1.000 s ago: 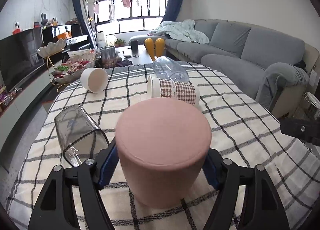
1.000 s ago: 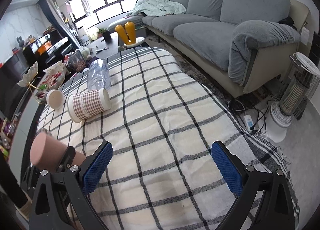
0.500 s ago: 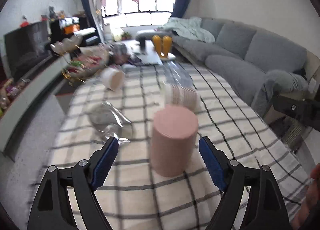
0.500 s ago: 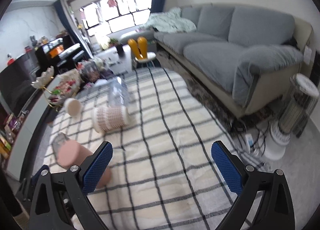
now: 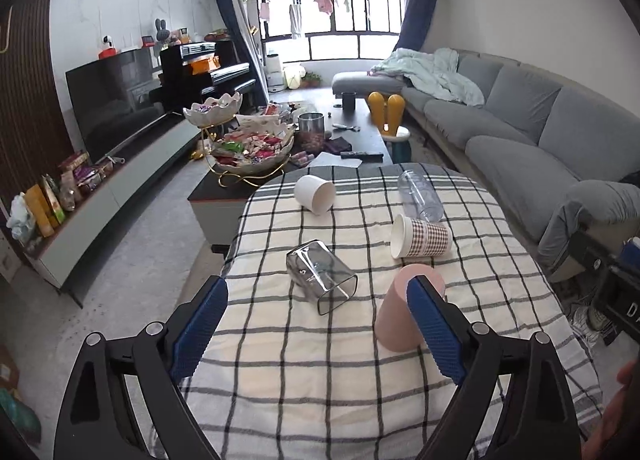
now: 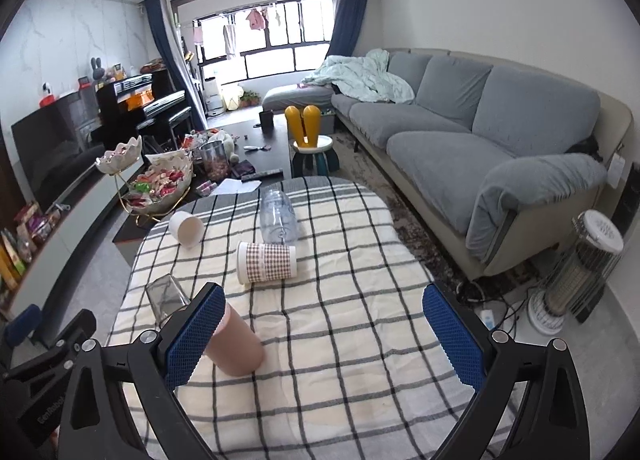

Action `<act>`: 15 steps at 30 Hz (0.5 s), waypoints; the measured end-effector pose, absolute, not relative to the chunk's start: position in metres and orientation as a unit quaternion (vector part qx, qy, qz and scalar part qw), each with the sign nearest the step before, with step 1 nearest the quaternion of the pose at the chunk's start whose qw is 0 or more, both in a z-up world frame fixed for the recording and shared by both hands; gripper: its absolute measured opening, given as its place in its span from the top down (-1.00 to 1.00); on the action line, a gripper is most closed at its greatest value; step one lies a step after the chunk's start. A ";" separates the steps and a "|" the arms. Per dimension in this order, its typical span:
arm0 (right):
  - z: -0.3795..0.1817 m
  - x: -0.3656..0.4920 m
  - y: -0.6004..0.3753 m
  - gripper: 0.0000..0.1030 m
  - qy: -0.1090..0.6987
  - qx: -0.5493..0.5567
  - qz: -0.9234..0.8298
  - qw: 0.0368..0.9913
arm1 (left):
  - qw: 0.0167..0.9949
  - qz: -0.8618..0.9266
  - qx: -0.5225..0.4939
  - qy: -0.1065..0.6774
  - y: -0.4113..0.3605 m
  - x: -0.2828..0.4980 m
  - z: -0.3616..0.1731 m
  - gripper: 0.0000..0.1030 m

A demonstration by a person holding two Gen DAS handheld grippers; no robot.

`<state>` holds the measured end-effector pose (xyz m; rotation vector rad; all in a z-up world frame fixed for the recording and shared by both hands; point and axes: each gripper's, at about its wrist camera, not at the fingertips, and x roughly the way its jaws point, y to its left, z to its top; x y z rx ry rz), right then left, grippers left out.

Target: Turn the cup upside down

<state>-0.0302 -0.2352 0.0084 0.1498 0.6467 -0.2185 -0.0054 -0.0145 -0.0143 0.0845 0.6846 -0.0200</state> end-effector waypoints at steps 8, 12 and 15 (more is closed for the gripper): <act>0.031 -0.047 -0.223 -0.97 0.278 0.025 -0.126 0.952 | 0.941 -0.013 0.044 0.336 -0.018 -0.013 -0.007 -0.81; 0.030 -0.047 -0.226 -0.97 0.283 0.026 -0.133 0.949 | 0.940 -0.013 0.044 0.337 -0.018 -0.015 -0.007 -0.81; 0.027 -0.047 -0.228 -0.97 0.286 0.031 -0.136 0.948 | 0.938 -0.013 0.040 0.343 -0.016 -0.017 -0.008 -0.81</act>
